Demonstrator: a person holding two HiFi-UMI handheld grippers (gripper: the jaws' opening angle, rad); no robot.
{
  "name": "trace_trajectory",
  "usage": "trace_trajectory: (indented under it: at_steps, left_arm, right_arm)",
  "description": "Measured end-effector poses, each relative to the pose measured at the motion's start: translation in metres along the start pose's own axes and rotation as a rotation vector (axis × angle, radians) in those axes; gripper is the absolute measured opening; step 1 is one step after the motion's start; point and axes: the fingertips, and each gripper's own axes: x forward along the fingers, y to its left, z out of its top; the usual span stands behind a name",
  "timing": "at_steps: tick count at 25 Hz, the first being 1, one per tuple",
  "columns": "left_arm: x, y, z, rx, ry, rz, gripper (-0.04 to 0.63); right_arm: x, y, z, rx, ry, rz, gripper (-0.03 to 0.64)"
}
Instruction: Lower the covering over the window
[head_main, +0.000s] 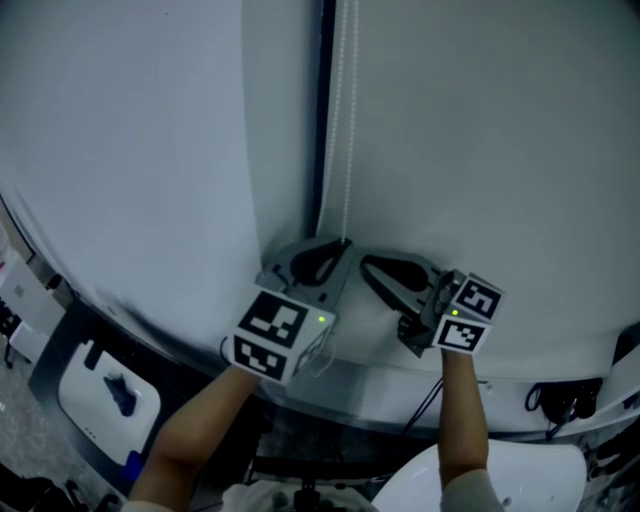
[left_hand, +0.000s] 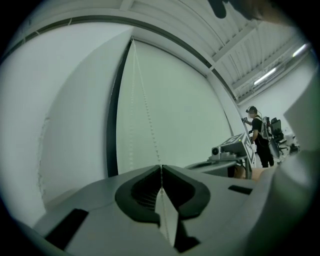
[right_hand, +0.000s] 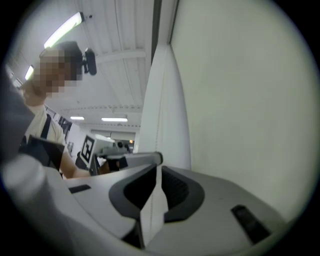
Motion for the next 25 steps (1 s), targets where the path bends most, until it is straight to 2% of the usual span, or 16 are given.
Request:
trace_trajectory:
  at_steps: [3,7,11,17,22,25]
  left_arm:
    - [-0.005,-0.003,0.002,0.044,-0.009,0.003,0.026]
    - [-0.009,-0.015,0.001,0.113,-0.005,-0.011,0.026]
    - [-0.01,-0.025,-0.01,0.166,0.03,-0.028,0.026]
    - [-0.012,-0.031,-0.037,0.242,0.103,-0.031,0.026]
    - [-0.016,-0.038,-0.082,0.273,0.191,-0.06,0.026]
    - [-0.02,-0.049,-0.12,0.276,0.271,-0.098,0.026]
  right_arm:
    - [-0.018,-0.014,0.037,0.052,-0.134,-0.045,0.053]
    - [-0.01,-0.008,0.074,0.006,-0.185,-0.066,0.083]
    - [0.013,0.008,0.102,-0.061,-0.181,-0.045,0.123]
    - [0.038,0.006,0.131,-0.143,-0.127,-0.057,0.123]
    - [0.057,0.007,0.149,-0.177,-0.095,-0.047,0.144]
    - [0.059,0.015,0.154,-0.207,-0.087,-0.03,0.144]
